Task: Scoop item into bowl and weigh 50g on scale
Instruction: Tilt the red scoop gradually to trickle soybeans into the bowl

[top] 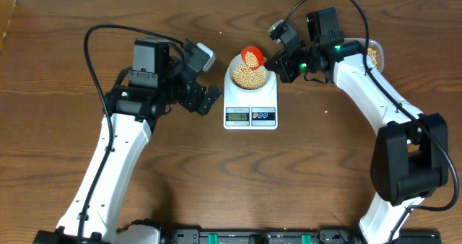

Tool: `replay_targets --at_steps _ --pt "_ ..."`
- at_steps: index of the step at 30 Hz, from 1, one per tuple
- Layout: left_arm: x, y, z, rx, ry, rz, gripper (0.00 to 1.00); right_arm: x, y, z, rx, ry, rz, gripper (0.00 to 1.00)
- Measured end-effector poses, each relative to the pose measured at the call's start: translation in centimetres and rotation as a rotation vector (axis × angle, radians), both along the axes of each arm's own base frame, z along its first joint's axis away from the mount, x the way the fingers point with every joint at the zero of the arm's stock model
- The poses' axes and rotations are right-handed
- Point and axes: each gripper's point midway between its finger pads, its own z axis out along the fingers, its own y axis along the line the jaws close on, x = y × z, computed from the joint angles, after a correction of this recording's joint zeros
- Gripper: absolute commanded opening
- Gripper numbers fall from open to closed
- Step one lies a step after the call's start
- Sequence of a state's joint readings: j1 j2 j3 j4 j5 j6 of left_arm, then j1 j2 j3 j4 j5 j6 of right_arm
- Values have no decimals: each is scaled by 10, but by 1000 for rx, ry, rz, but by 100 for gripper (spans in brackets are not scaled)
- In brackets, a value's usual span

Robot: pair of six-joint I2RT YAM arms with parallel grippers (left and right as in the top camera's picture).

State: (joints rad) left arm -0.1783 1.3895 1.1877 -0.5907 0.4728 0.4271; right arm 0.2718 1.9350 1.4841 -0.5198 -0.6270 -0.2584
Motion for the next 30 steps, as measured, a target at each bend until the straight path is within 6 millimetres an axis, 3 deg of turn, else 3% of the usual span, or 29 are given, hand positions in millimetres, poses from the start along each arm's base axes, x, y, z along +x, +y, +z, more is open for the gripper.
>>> replay_targets --at_steps 30 --pt "0 0 0 0 0 0 94 2 -3 -3 -41 -41 18 1"
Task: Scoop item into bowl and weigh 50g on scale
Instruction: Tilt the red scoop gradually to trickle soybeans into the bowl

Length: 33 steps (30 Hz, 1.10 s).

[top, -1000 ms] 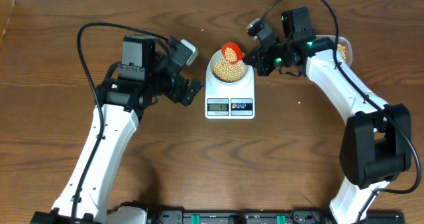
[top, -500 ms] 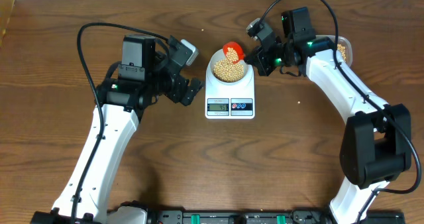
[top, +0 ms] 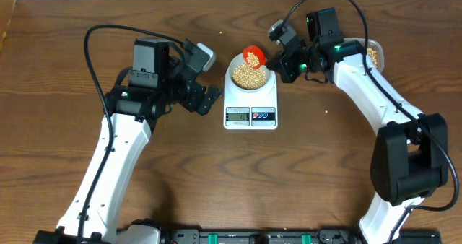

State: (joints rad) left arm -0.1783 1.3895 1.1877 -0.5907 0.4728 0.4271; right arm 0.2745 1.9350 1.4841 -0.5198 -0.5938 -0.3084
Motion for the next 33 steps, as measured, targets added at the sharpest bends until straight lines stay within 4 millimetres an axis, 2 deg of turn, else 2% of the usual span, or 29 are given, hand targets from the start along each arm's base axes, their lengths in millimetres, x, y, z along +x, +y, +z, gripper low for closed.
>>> replay_targets --at_steps 33 --pt "0 0 0 0 0 0 94 -3 -1 -2 -8 5 10 1"
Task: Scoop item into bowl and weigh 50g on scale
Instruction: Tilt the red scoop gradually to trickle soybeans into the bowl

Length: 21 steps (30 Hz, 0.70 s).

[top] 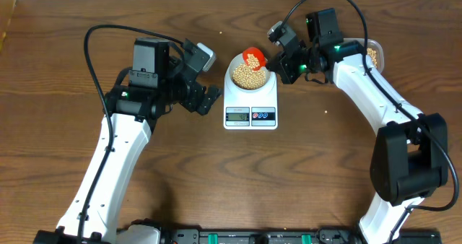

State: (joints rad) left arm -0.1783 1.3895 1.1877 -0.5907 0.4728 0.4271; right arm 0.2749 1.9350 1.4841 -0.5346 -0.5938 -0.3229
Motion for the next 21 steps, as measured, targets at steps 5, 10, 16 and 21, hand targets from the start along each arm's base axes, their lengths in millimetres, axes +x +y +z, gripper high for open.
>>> replay_targets --at_steps 5,10,16,21 --pt "0 0 0 0 0 0 94 0 0 0 -3 -6 7 1" --pt "0 0 0 0 0 0 94 0 0 0 -7 -15 16 1" --pt "0 0 0 0 0 0 94 -1 0 -1 -11 -17 22 1" --pt "0 0 0 0 0 0 94 -4 3 -3 -24 -14 32 1"
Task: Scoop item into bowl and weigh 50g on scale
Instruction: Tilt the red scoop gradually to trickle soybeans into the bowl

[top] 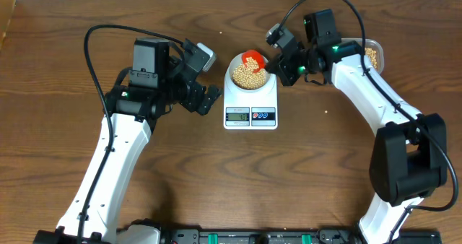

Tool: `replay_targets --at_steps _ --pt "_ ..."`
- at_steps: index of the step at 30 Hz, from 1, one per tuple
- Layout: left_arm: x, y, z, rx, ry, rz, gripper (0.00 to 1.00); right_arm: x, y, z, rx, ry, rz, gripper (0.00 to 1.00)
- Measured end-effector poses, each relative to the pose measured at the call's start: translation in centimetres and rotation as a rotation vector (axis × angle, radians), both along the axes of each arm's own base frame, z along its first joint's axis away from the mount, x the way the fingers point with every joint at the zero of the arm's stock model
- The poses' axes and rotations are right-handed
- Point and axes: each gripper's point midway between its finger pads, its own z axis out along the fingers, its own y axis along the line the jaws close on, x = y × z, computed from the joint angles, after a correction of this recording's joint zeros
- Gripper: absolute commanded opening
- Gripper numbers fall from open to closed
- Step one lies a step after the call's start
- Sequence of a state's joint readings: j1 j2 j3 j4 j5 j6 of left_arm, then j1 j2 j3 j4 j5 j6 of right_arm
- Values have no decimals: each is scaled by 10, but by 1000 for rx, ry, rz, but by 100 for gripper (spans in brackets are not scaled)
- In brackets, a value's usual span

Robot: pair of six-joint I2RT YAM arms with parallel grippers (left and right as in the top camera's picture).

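Observation:
A white scale [250, 99] stands at the table's middle, carrying a white bowl [248, 73] filled with pale beans. A red scoop [253, 58] hangs tilted over the bowl's far right rim, a few beans showing in it. My right gripper [275, 62] is shut on the scoop's handle, just right of the bowl. The scale's display [237, 115] is too small to read. My left gripper [211, 98] sits left of the scale, its fingers apart with nothing between them.
A supply container of beans [372, 55] sits at the far right behind the right arm. A single loose bean [326, 112] lies on the wood right of the scale.
The right gripper and red scoop have shifted slightly toward the far edge over the bowl. The left arm has not moved.
Through all earlier moments the right gripper held the red scoop over the bowl's far right rim, changing its tilt only a little each time. The bowl stayed full of beans on the scale and the left arm rested unmoved beside it.

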State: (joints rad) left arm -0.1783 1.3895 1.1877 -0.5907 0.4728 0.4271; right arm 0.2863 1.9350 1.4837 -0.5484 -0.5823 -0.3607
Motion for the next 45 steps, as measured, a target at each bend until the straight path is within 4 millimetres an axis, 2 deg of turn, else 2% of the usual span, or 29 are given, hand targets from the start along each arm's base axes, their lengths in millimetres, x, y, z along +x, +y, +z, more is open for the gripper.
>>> replay_targets --at_steps 6,16,26,45 --pt "0 0 0 0 0 0 94 -2 6 -1 -16 -9 10 1" --pt "0 0 0 0 0 0 94 -1 5 -2 -22 -9 2 1" --pt "0 0 0 0 0 0 94 -7 12 3 30 18 22 1" --pt "0 0 0 0 0 0 94 -8 13 3 44 38 11 1"
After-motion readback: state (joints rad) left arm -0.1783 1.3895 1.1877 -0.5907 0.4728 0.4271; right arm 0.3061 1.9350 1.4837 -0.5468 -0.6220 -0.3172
